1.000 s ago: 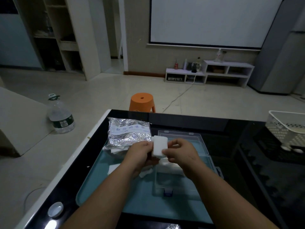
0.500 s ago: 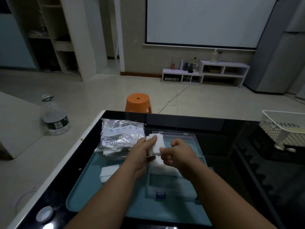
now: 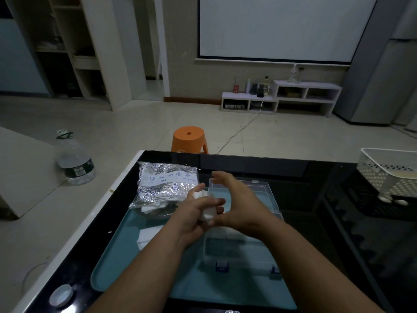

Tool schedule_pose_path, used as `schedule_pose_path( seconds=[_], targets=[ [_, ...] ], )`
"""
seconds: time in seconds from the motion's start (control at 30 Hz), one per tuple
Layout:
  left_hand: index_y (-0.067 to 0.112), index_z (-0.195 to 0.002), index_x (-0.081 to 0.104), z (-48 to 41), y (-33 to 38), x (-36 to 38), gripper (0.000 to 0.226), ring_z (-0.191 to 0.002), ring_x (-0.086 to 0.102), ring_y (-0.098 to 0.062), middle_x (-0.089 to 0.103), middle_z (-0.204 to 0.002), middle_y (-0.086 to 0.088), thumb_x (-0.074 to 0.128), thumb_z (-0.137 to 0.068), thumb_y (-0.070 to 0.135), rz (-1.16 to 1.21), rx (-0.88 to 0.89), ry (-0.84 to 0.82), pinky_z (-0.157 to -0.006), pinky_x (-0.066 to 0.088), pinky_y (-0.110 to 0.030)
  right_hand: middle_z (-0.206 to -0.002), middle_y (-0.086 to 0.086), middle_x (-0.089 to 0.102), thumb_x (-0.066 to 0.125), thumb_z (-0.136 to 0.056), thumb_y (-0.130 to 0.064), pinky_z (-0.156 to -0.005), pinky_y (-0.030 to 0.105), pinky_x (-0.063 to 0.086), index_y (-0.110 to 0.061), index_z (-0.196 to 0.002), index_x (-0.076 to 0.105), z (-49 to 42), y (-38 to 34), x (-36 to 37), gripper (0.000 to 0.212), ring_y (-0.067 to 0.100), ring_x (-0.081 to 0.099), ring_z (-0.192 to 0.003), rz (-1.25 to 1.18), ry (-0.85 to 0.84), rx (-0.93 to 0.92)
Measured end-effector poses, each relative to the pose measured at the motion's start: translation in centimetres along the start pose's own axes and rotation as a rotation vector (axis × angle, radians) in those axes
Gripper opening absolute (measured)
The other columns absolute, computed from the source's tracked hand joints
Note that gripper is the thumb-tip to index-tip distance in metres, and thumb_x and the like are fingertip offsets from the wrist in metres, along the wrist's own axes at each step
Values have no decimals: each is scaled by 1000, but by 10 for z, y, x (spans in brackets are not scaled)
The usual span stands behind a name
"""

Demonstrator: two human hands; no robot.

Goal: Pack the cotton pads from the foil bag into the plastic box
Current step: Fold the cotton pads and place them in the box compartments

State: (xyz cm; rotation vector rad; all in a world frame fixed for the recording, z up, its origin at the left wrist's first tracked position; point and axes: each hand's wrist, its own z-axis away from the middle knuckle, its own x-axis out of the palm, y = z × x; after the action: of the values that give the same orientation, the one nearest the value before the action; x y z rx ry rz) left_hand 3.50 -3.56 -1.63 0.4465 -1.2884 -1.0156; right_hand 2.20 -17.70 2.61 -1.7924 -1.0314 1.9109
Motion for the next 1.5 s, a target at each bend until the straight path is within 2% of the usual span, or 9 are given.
schedule_pose_path(
  seconds=[0.13,0.23,0.4,0.63,0.73,0.87,1.1,1.33,1.5],
  targets=[
    [14,-116,56,4,-2,10,34,-67,65,-24,67,-79,-13,54,-85,-2,-66,-27,-61,-58,49,-32,-148,-15,41,89,-55,-34,-107,51,41,-64,-140,-1,-1,4,7,127,24,39,-136,69,-51,-13],
    [18,-112,58,5,-3,12,42,-71,66,-25,66,-90,-14,58,-76,-5,-88,-32,-114,-59,50,-33,-146,-18,43,84,-62,-37,-107,49,40,-55,-145,-3,2,4,7,121,24,41,-134,124,-57,-43],
    [20,-130,52,-3,-3,5,74,-80,63,-29,64,-102,-18,58,-63,-11,-102,-15,-144,-63,49,-37,-147,-13,42,79,-70,-37,-111,43,31,-45,-150,8,5,1,3,107,23,31,-136,163,-28,-57],
    [8,-107,44,-2,1,12,23,-49,49,-18,63,-69,-16,55,-88,1,-95,-15,58,-42,41,-22,-154,-11,32,73,-72,-39,-114,49,31,-44,-149,15,2,10,-12,96,20,30,-141,-29,-50,-7],
    [3,-109,45,-5,4,16,18,-51,52,-19,63,-75,-19,48,-92,9,-103,2,108,-45,44,-25,-146,-7,41,63,-84,-19,-104,35,42,-33,-142,37,3,17,-23,66,13,43,-127,-54,49,63],
    [5,-113,50,-13,0,22,20,-81,66,-27,67,-101,-22,47,-94,9,-205,48,166,-68,52,-36,-112,-3,60,62,-91,-28,-83,27,49,-24,-106,55,1,30,-22,17,11,58,-99,-141,173,246],
    [2,-102,65,-14,-6,26,14,-84,67,-30,70,-98,-21,60,-92,11,-436,104,110,-77,55,-38,-104,11,65,71,-86,-22,-75,33,60,-15,-101,51,3,40,-20,25,23,69,-90,-495,18,401],
    [13,-120,55,-21,-15,33,37,-90,69,-29,66,-101,-16,65,-86,2,-649,148,133,-79,60,-42,-97,6,64,68,-84,-9,-64,26,52,-13,-84,54,3,54,-29,14,19,63,-85,-291,108,412],
    [18,-82,50,-27,-26,50,24,-77,67,-26,65,-83,-9,71,-81,8,-920,212,197,-77,59,-51,-100,2,62,67,-85,-11,-66,26,51,-16,-86,59,3,66,-35,9,18,61,-89,-147,96,430]
  ],
)
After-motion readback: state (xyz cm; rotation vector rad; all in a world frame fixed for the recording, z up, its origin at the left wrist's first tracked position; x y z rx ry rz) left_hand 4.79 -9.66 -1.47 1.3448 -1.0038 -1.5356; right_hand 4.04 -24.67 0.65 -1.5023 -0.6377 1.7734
